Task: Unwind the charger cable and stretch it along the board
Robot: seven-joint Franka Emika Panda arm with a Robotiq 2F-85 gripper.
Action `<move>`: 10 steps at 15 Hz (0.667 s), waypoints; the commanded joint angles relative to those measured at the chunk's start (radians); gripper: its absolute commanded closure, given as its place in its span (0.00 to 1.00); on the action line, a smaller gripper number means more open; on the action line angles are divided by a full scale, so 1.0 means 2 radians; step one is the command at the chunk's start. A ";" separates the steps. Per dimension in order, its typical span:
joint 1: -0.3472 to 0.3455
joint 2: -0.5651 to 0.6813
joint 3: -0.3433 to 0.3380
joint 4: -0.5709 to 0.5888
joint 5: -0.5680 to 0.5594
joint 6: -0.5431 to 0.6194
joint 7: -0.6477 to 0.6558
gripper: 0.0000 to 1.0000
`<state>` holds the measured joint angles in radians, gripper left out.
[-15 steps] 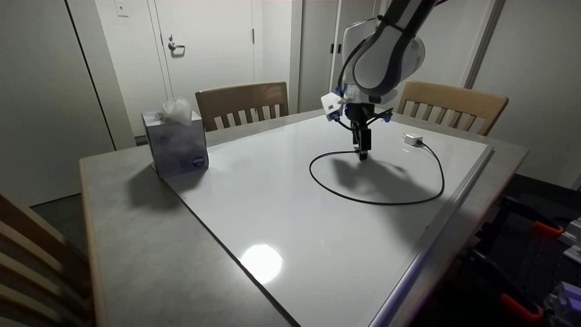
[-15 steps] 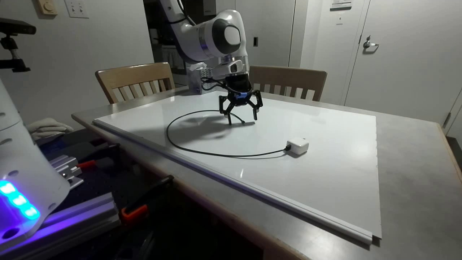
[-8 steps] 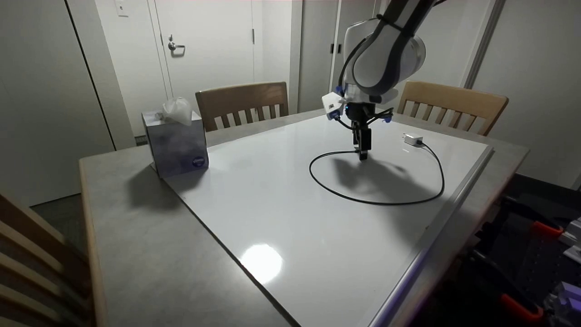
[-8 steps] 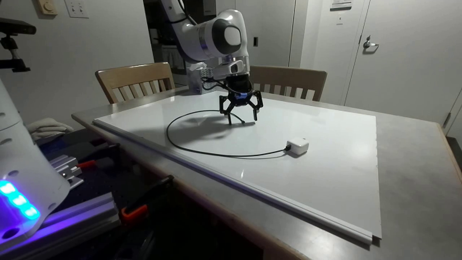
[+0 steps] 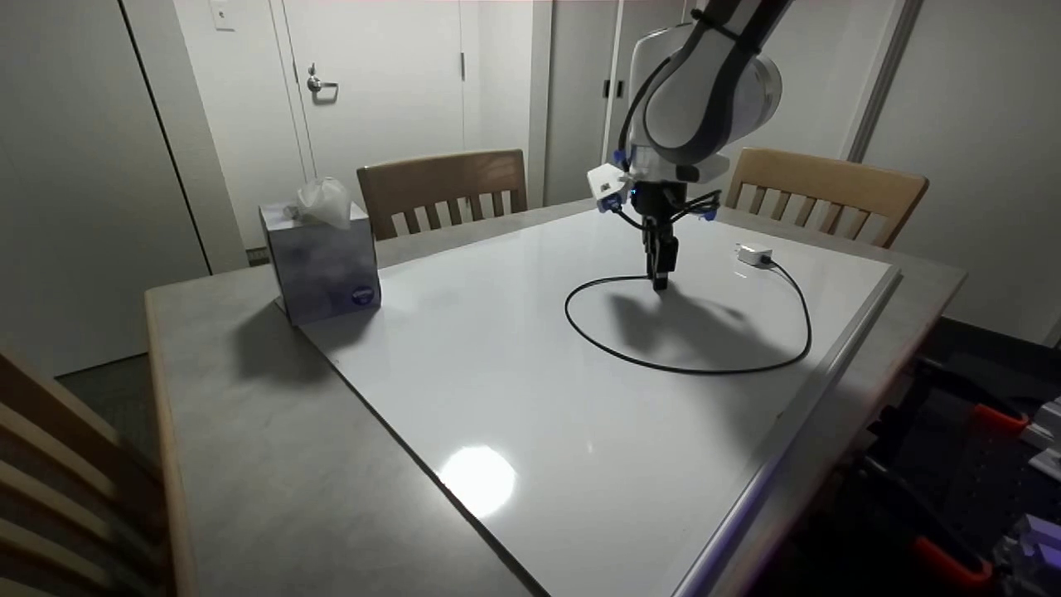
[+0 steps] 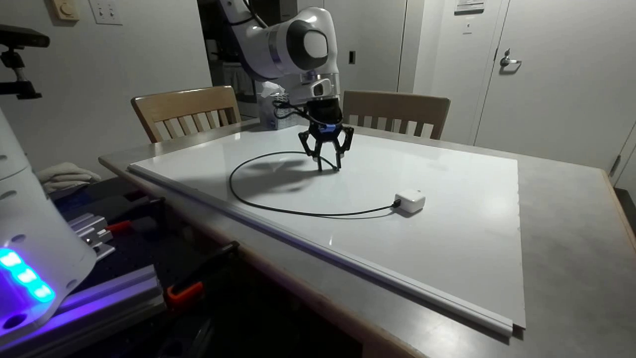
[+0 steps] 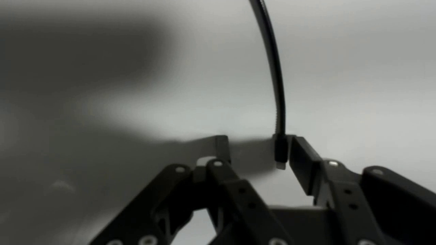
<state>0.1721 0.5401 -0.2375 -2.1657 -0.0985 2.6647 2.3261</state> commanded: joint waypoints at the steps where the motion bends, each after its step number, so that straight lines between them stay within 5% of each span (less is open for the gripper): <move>1: -0.014 0.012 0.010 0.001 0.012 0.017 -0.014 0.81; 4: -0.013 0.010 0.012 0.000 0.013 0.017 -0.013 0.99; 10: -0.005 0.014 0.002 0.021 -0.014 0.009 -0.029 0.98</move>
<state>0.1669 0.5347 -0.2308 -2.1646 -0.0993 2.6745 2.3177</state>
